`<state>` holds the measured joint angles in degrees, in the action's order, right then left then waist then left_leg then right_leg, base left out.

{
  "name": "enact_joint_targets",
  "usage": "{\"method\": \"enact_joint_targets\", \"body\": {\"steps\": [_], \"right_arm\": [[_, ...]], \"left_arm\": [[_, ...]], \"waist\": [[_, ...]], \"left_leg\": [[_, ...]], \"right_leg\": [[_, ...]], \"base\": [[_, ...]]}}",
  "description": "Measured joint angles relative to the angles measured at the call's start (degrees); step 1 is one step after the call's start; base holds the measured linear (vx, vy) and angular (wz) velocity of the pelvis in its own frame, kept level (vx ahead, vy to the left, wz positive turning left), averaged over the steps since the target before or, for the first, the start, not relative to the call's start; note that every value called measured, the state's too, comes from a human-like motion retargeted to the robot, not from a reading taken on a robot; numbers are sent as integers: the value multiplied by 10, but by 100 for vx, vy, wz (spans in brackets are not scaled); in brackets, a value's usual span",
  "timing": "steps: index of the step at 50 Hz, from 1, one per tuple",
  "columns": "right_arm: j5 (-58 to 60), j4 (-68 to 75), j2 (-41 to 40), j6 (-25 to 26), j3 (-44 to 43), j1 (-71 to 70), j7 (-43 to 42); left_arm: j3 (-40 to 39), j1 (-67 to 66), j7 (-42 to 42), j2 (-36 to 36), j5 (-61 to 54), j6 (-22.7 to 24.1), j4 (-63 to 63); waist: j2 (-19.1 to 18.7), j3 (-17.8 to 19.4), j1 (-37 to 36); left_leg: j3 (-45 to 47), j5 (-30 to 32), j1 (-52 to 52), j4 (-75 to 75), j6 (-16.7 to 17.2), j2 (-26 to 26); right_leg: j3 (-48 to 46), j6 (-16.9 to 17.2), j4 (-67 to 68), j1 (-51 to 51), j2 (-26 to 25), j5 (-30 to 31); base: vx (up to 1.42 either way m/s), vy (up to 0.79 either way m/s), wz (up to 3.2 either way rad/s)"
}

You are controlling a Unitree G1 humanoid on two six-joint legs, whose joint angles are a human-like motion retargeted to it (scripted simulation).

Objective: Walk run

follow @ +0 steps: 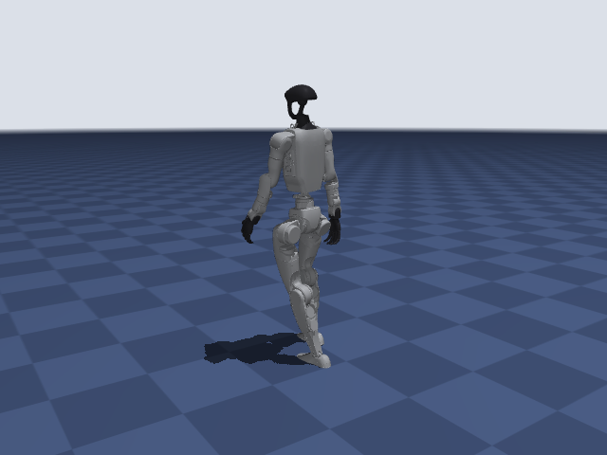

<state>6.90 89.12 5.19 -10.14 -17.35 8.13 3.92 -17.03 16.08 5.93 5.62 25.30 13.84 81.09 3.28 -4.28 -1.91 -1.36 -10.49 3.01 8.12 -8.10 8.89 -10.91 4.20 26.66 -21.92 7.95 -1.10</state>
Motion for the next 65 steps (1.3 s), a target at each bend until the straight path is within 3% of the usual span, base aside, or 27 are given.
{"method": "enact_joint_targets", "body": {"steps": [6,12,15,20,22,27,33,42,47,52,55,58,65], "right_arm": [[9,18,-10,5,4,18,5],[19,20,-8,10,5,15,12],[18,22,-7,14,6,10,2],[-2,10,1,12,10,-9,1],[-6,2,4,8,11,-23,-1],[-36,-25,13,6,12,-78,3],[-84,-70,15,9,3,-160,-1],[-121,-147,27,10,4,-260,-14],[-136,-173,25,4,2,-284,-18],[-142,-178,18,1,3,-284,-17],[-135,-165,10,1,7,-269,-15],[-128,-147,7,3,7,-243,-6],[-93,-100,-1,4,16,-167,-13]], "left_arm": [[7,50,17,7,-12,6,-17],[6,57,27,2,-20,13,-35],[6,36,31,0,-16,15,-34],[29,-29,31,-3,9,20,-38],[40,-63,26,2,25,22,-37],[60,-140,-22,10,70,24,-12],[28,-224,-64,3,100,8,32],[21,-306,-28,-3,116,-16,61],[3,-316,-16,-13,103,-21,66],[0,-301,-5,-13,90,-23,61],[3,-286,-1,-9,85,-22,54],[9,-257,-16,-6,81,-22,51],[12,-169,-13,-18,32,-17,29]], "waist": [[12,8,28],[25,-2,27],[28,-11,41],[57,-15,26],[74,-14,21],[95,0,12],[76,10,-1],[21,40,-38],[11,47,-63],[3,36,-66],[7,25,-69],[8,15,-76],[-48,5,-66]], "left_leg": [[-38,-20,66,-9,3,5],[-44,-3,106,-2,19,3],[-47,56,112,31,28,-2],[27,227,83,150,25,1],[56,260,55,225,17,8],[140,164,-34,373,-9,-22],[134,99,-120,289,39,-35],[58,106,-186,39,93,-53],[47,102,-201,-18,102,-51],[36,127,-201,19,90,-43],[51,134,-205,54,76,-44],[63,97,-196,77,48,-42],[56,44,-122,46,22,-83]], "right_leg": [[47,6,-188,-23,-7,-11],[36,-38,-147,-37,-9,55],[34,-44,-114,-30,3,68],[41,-72,-103,17,17,2],[46,-77,-106,40,26,-16],[41,-88,-123,96,32,-39],[5,-104,-163,162,-6,-47],[7,-118,-222,273,-90,-71],[29,-115,-233,322,-100,-89],[27,-95,-235,356,-99,-90],[30,-70,-221,368,-82,-65],[27,-51,-176,363,-63,-17],[13,-74,94,254,-69,150]], "base": [[53,-18,53],[62,-25,11],[63,-27,37],[61,-24,-4],[63,-26,-10],[47,-16,-2],[37,-11,-11],[47,-2,-28],[52,10,-44],[49,14,-21],[70,23,-40],[49,16,-31],[49,16,-22]]}}
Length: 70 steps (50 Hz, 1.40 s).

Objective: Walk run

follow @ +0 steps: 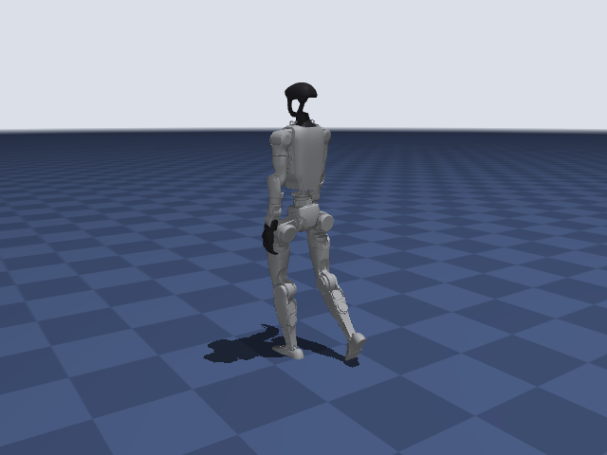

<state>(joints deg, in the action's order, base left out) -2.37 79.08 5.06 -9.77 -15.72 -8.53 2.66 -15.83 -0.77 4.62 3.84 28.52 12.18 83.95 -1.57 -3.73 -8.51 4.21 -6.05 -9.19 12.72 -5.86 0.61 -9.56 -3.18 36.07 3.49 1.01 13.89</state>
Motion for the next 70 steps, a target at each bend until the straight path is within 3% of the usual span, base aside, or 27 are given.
{"method": "enact_joint_targets", "body": {"steps": [2,7,11,17,22,25,30,35,37,40,43,50,57,62,70], "right_arm": [[8,11,-1,-5,6,24,-3],[43,51,-8,-16,-7,78,-28],[48,93,-1,-13,-3,116,-11],[82,135,9,3,-7,163,2],[85,154,9,17,-17,181,20],[90,155,8,21,-19,179,31],[90,154,6,19,-19,176,33],[48,180,21,29,8,124,24],[34,178,27,33,24,95,26],[33,153,33,33,33,52,27],[41,116,39,28,35,2,15],[10,31,48,10,37,-96,10],[-8,-34,53,-4,30,-150,0],[-24,-46,39,-5,24,-157,5],[-34,-26,22,2,24,-121,12]], "left_arm": [[0,33,7,3,-12,5,-10],[-6,121,13,15,-33,12,-22],[-15,173,20,23,-61,18,-39],[-19,226,49,38,-78,21,-62],[-14,244,58,45,-76,26,-68],[-16,242,58,47,-75,28,-67],[-15,211,55,36,-65,19,-43],[6,153,27,22,-36,19,0],[18,122,10,24,-13,16,16],[17,75,-14,22,34,6,33],[9,28,-28,18,55,-1,40],[-18,-73,-41,9,68,-15,52],[-28,-113,-42,6,124,-31,75],[-38,-120,-44,6,140,-41,90],[-57,-104,-46,0,112,-45,82]], "waist": [[-8,0,5],[3,-4,29],[16,-2,56],[47,11,96],[54,12,103],[57,6,112],[70,-9,117],[96,-7,84],[116,0,76],[144,4,72],[146,12,70],[119,17,67],[73,38,39],[61,48,18],[57,28,6]], "left_leg": [[-1,-8,12,-8,-3,-6],[-9,-15,41,-37,-14,18],[-17,-25,74,-57,-22,43],[-43,-52,135,-67,-28,88],[-61,-75,180,-69,-21,86],[-69,-86,193,-63,-14,81],[-85,-67,215,-25,-6,81],[-41,79,198,85,0,93],[-7,112,171,167,-4,102],[66,80,113,300,-21,88],[96,54,57,344,-17,62],[132,34,-37,239,22,20],[28,34,-80,40,70,27],[-5,41,-74,-60,86,24],[8,96,-68,6,46,27]], "right_leg": [[-12,-15,105,-66,13,-22],[10,28,169,-199,22,-114],[-1,31,45,-249,42,-159],[39,90,-227,-262,49,-139],[31,84,-280,-278,43,-141],[29,56,-245,-281,41,-139],[1,35,-211,-260,55,-100],[6,5,-213,-211,64,-133],[10,2,-220,-187,80,-144],[6,1,-220,-164,108,-162],[-1,-4,-225,-145,106,-174],[-19,-26,-259,-93,60,-202],[-10,-42,-291,-23,-12,-234],[0,-41,-308,35,-30,-253],[-11,-2,-305,99,-13,-250]], "base": [[38,8,-6],[37,2,20],[40,1,26],[47,-8,42],[57,-16,26],[60,-25,32],[62,-26,48],[50,-17,-2],[35,-12,5],[56,-21,32],[26,-10,12],[34,-9,-1],[39,-3,-31],[55,4,-45],[62,13,-39]]}}
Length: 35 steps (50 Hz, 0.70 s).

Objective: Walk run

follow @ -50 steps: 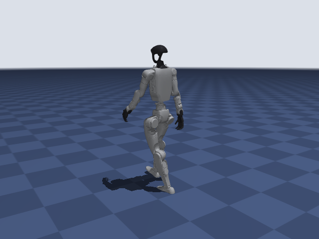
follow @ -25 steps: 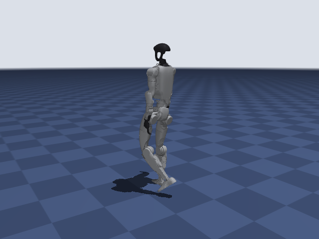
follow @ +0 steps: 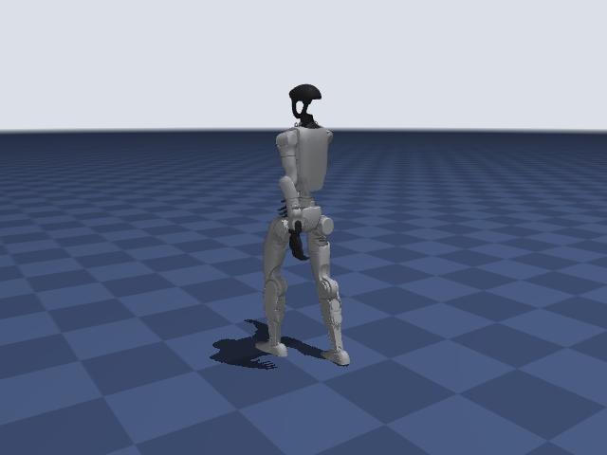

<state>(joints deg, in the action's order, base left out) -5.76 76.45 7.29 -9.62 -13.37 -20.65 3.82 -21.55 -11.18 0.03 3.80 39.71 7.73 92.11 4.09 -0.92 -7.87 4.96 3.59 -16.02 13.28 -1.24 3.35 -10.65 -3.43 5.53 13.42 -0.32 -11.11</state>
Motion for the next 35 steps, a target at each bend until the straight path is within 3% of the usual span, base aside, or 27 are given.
{"method": "enact_joint_targets", "body": {"steps": [6,12,13,15,18,22,29,33,35], "right_arm": [[29,33,-6,6,1,64,6],[54,73,-6,8,-8,146,12],[63,82,-5,10,-8,155,14],[83,104,-2,11,-6,168,14],[102,136,-1,17,-7,185,12],[96,176,0,16,-2,211,16],[111,202,-8,19,11,252,30],[109,203,-19,21,7,270,40],[106,200,-24,23,6,274,47]], "left_arm": [[17,51,-16,6,-23,-18,-1],[34,123,-30,7,-71,-5,-32],[34,138,-26,7,-82,0,-41],[30,170,-10,11,-104,10,-60],[23,221,14,20,-134,21,-84],[25,278,24,33,-155,30,-115],[37,346,32,61,-154,48,-146],[36,364,41,67,-162,50,-145],[35,364,42,67,-160,51,-145]], "waist": [[-1,-23,3],[-42,-36,10],[-47,-36,13],[-52,-37,20],[-43,-38,34],[-28,-35,62],[8,-20,107],[12,-19,120],[10,-20,124]], "left_leg": [[22,-82,26,46,-46,0],[11,-124,89,23,-63,-30],[11,-128,96,18,-64,-35],[13,-136,107,8,-66,-40],[12,-140,120,-13,-71,-27],[-1,-144,143,-39,-77,-5],[-27,-170,198,-61,-76,41],[-44,-184,228,-61,-64,40],[-50,-187,241,-60,-57,35]], "right_leg": [[1,50,70,9,30,99],[16,23,283,-70,16,231],[12,10,338,-101,19,232],[-1,-5,433,-166,32,177],[-13,-1,484,-255,62,104],[-8,22,406,-339,73,57],[32,84,100,-389,83,90],[39,89,34,-404,78,117],[36,73,37,-405,72,125]], "base": [[61,16,-22],[55,12,-7],[39,5,-12],[39,3,-16],[29,-2,8],[35,-3,34],[39,-10,39],[53,-19,37],[64,-28,26]]}}
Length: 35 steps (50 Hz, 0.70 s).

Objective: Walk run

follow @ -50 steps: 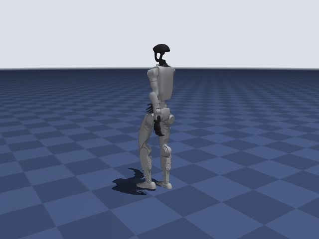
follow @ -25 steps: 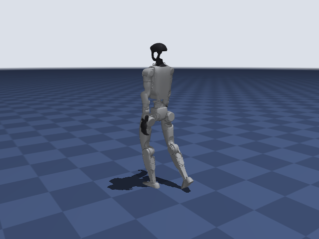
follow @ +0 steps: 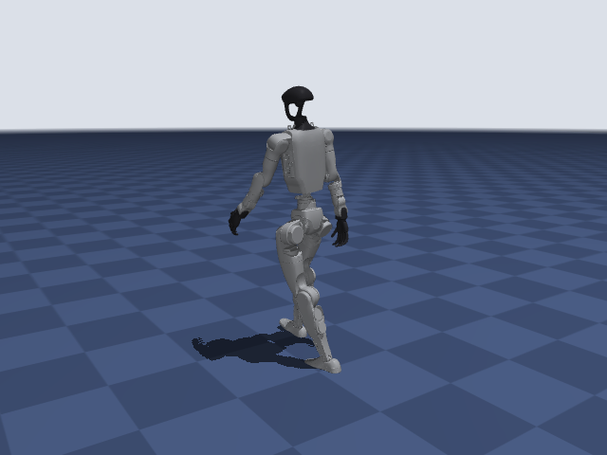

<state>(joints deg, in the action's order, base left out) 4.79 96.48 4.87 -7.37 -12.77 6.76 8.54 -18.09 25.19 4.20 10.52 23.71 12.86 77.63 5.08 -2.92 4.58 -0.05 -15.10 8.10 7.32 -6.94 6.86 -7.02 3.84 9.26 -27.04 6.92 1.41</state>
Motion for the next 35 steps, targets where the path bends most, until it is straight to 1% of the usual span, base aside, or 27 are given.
{"method": "enact_joint_targets", "body": {"steps": [2,5,7,9,10,12,14,15,17,18,20,22,25,30,33,35], "right_arm": [[1,-2,-3,-1,2,1,3],[14,8,-1,-3,0,-2,3],[17,9,2,14,-3,-7,-6],[11,9,5,22,-3,-17,-15],[6,9,7,21,-1,-23,-20],[5,-5,9,20,-1,-31,-32],[13,-26,8,19,-5,-40,-46],[15,-38,8,18,-6,-46,-52],[8,-60,13,18,-6,-65,-55],[0,-69,14,19,-4,-76,-55],[-22,-88,15,20,-3,-102,-55],[-39,-111,13,21,-10,-127,-55],[-64,-153,10,18,-15,-162,-55],[-85,-219,14,8,-11,-208,-57],[-95,-249,14,10,-15,-230,-52],[-104,-264,13,5,-18,-240,-55]], "left_arm": [[0,-8,0,-1,2,1,3],[-3,-31,6,-5,9,2,19],[-4,-56,7,-15,13,-3,24],[-9,-89,6,-23,20,-4,25],[-11,-106,5,-26,24,-3,25],[-11,-146,-13,-32,35,3,27],[-8,-184,-44,-41,49,8,32],[-7,-200,-59,-45,57,9,37],[-7,-227,-78,-50,73,2,49],[-9,-241,-85,-53,79,-3,57],[-16,-268,-91,-59,86,-11,70],[-19,-297,-90,-64,86,-16,78],[-17,-335,-87,-68,89,-25,87],[-15,-375,-87,-73,107,-34,103],[-24,-384,-109,-77,110,-32,106],[-27,-386,-122,-81,104,-32,103]], "waist": [[-1,-4,5],[3,-15,11],[4,-20,7],[12,-23,3],[19,-23,1],[39,-24,-2],[60,-26,-9],[70,-24,-14],[81,-17,-22],[81,-13,-24],[78,-9,-30],[70,-6,-33],[58,-2,-38],[28,12,-62],[11,23,-79],[5,29,-88]], "left_leg": [[-4,6,12,3,5,-4],[-12,38,31,13,14,-6],[-9,80,34,33,18,-12],[7,138,31,70,17,-10],[16,171,28,92,13,-6],[41,219,10,163,0,2],[79,240,-23,251,-13,3],[103,240,-40,296,-19,0],[150,194,-73,369,-31,-18],[159,183,-90,388,-30,-25],[164,163,-126,407,-16,-32],[164,141,-158,394,-2,-37],[163,121,-194,328,19,-42],[120,133,-234,174,49,-43],[80,138,-247,86,69,-44],[69,137,-253,41,77,-46]], "right_leg": [[-1,-19,17,6,-5,11],[-21,-32,48,14,3,32],[-25,-51,79,13,5,20],[-23,-64,85,33,7,-6],[-22,-71,81,47,7,-17],[-19,-76,71,76,18,-31],[-16,-78,63,100,33,-45],[-14,-78,60,111,41,-52],[-16,-81,52,133,46,-60],[-18,-84,45,145,42,-61],[-22,-88,29,168,30,-64],[-33,-91,14,189,18,-65],[-52,-96,-7,218,-2,-69],[-66,-100,-36,272,-44,-79],[-54,-104,-48,304,-69,-91],[-43,-105,-54,326,-78,-99]], "base": [[52,-22,31],[66,-28,38],[65,-27,15],[60,-26,-6],[60,-28,-3],[60,-27,8],[57,-24,12],[45,-17,6],[39,-12,2],[41,-12,-6],[43,-12,-12],[50,-13,-5],[37,-6,-6],[42,-1,-23],[32,3,-40],[59,9,-36]]}}
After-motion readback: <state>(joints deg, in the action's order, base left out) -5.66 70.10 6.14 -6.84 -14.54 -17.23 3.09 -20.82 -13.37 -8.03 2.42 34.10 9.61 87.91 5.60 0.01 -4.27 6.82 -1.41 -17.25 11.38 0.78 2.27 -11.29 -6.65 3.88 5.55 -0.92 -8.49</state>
